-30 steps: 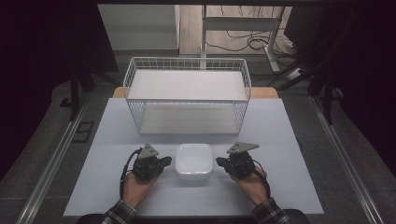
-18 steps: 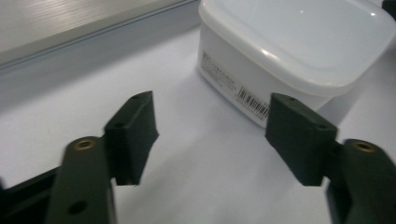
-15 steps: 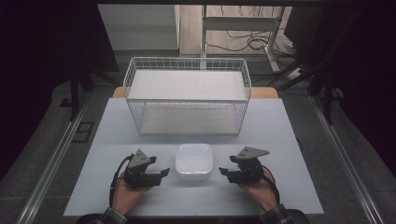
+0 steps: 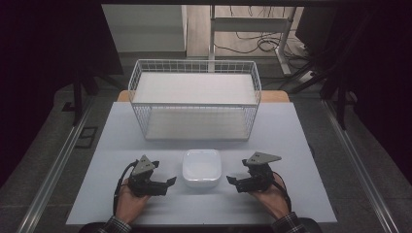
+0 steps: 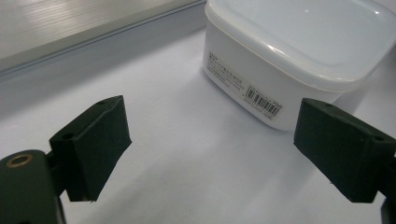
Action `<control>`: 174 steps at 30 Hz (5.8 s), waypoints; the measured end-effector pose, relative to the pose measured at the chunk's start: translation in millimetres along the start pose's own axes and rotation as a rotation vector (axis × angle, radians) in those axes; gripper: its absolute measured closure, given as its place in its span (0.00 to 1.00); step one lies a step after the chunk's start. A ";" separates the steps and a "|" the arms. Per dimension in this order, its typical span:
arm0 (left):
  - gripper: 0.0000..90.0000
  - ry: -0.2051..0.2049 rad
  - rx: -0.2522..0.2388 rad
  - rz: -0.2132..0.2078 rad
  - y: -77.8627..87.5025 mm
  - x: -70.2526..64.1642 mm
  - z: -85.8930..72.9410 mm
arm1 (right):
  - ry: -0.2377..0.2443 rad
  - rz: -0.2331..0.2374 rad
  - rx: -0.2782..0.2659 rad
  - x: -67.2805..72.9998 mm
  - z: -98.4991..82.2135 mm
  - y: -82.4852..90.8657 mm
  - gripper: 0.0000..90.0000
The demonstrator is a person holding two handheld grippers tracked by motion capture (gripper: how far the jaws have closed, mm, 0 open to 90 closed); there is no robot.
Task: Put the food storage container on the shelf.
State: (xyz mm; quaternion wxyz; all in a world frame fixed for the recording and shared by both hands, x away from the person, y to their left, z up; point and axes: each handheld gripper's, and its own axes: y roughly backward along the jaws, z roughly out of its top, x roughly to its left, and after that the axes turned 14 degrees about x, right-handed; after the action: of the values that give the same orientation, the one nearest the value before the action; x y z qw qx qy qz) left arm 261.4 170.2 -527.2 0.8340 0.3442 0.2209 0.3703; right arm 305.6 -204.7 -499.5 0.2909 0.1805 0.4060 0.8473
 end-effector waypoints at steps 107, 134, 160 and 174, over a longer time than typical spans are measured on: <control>0.89 0.075 -0.128 -0.150 44.0 -2.4 80.0 | -0.039 0.099 -0.153 14.9 88.6 37.3 0.87; 0.87 0.193 -0.048 -0.129 -26.2 47.2 91.9 | -0.120 0.056 -0.084 -29.5 104.4 -35.5 0.87; 0.75 0.223 -0.094 -0.081 -47.4 61.9 104.0 | -0.173 0.010 -0.105 -41.8 115.1 -59.9 0.70; 0.54 0.184 -0.136 0.001 -41.5 60.9 113.9 | -0.121 -0.081 -0.145 -38.1 118.6 -50.9 0.83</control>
State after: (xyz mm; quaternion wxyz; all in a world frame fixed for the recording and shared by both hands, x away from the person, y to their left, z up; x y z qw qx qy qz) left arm 390.0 150.0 -488.9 0.8315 0.2514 0.2708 0.4148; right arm 416.7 -134.5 -470.7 0.3614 0.1930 0.3322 0.8496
